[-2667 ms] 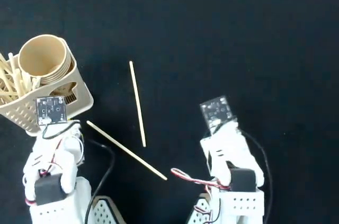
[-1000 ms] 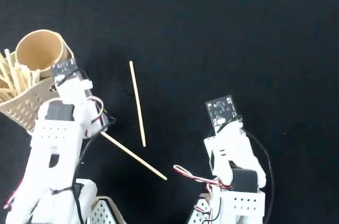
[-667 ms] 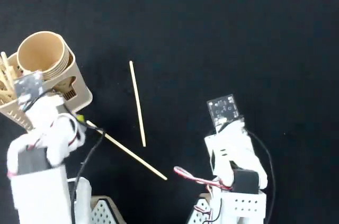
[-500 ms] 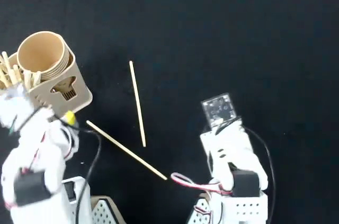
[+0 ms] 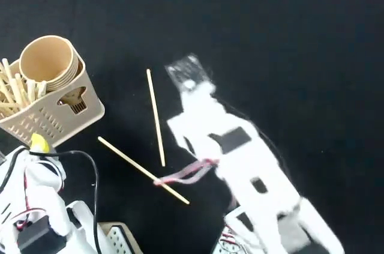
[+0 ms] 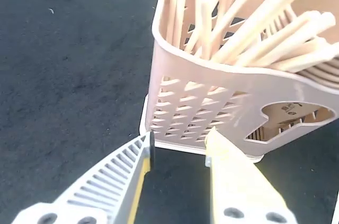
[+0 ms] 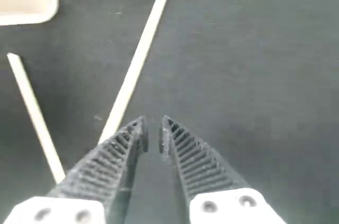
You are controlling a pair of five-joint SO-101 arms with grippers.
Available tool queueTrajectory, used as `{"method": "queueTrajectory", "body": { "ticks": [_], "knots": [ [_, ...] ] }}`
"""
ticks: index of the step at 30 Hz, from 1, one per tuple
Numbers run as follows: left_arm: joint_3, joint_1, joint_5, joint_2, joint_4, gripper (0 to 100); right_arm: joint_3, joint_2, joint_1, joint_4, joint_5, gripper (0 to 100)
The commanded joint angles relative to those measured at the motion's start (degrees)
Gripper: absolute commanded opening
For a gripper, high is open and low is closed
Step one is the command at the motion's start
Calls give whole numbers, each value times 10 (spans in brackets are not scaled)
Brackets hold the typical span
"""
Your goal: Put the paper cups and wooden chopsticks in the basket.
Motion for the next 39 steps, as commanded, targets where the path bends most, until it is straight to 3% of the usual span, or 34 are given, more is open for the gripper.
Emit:
{"method": "queueTrajectory", "body": {
  "ticks": [1, 8, 13, 18, 28, 33, 39],
  "knots": [
    [-2, -7, -2, 3, 2, 174, -80, 154, -17, -27, -55, 90],
    [10, -7, -1, 3, -1, 173, -146, 313, -49, -63, -125, 112],
    [11, -6, -1, 3, 0, 177, -201, 334, -52, -63, -130, 113],
    [11, -6, -1, 3, 1, 176, -228, 361, -52, -82, -186, 113],
    [12, -6, -1, 3, 0, 177, -335, 520, -58, -79, -185, 113],
    [12, -6, -1, 2, 1, 177, -366, 571, -47, -74, -145, 111],
    [13, -6, -1, 1, 1, 177, -431, 609, -47, 17, -132, 57]
  ]
}}
